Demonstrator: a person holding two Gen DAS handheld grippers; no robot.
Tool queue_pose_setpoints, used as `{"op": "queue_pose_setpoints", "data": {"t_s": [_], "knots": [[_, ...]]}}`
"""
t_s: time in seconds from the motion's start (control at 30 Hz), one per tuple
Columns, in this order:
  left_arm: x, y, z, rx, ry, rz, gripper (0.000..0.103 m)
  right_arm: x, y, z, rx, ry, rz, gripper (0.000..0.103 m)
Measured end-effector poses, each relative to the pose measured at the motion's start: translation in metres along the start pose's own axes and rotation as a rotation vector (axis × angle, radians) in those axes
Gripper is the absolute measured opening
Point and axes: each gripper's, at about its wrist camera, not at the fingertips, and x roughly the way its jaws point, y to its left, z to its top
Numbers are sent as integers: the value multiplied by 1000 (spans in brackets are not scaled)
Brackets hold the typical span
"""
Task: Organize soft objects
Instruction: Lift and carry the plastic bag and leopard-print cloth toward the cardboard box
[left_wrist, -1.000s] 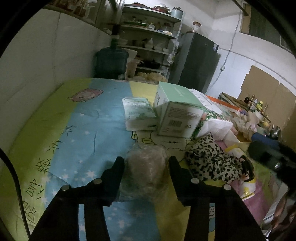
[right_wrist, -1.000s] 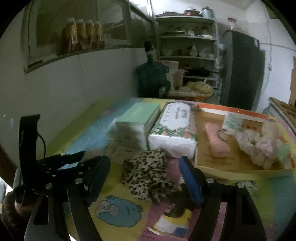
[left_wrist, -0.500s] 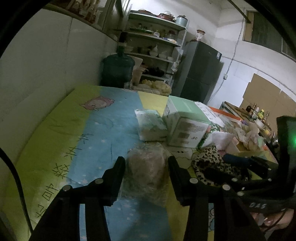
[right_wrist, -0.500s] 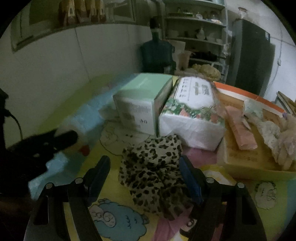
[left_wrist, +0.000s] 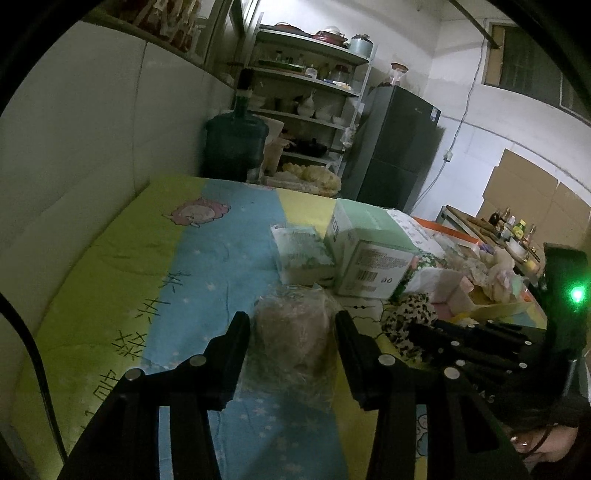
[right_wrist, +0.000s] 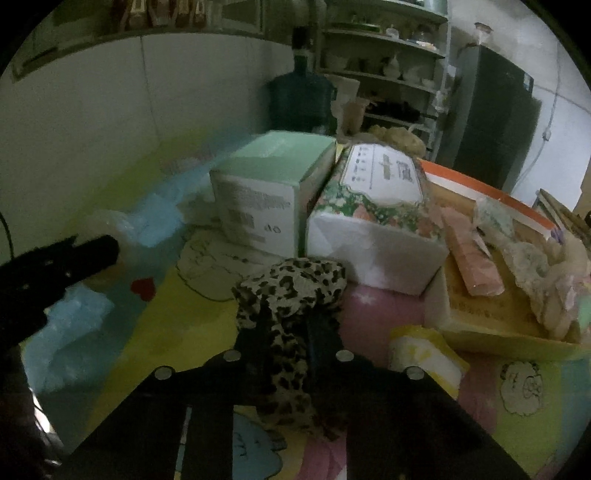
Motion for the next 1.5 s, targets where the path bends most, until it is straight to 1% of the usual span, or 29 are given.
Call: {"op": "queue_pose_setpoints", "data": {"t_s": [0.27, 0.63, 0.9, 1.1, 1.5], "knots": [[-8, -7, 5, 10, -19, 15, 47, -33, 3, 10, -2, -93, 42, 15], [-20, -34, 14, 35, -49, 33, 47, -73, -4, 14, 3, -177, 65, 15], [-19, -71, 27, 66, -63, 33, 47, -99, -25, 10, 28, -225, 67, 15], [-14, -100, 35, 84, -70, 14, 47, -110, -50, 10, 50, -245, 61, 15], [3, -168, 49, 138, -75, -39, 47, -140, -118, 0, 124, -295, 7, 15]]}}
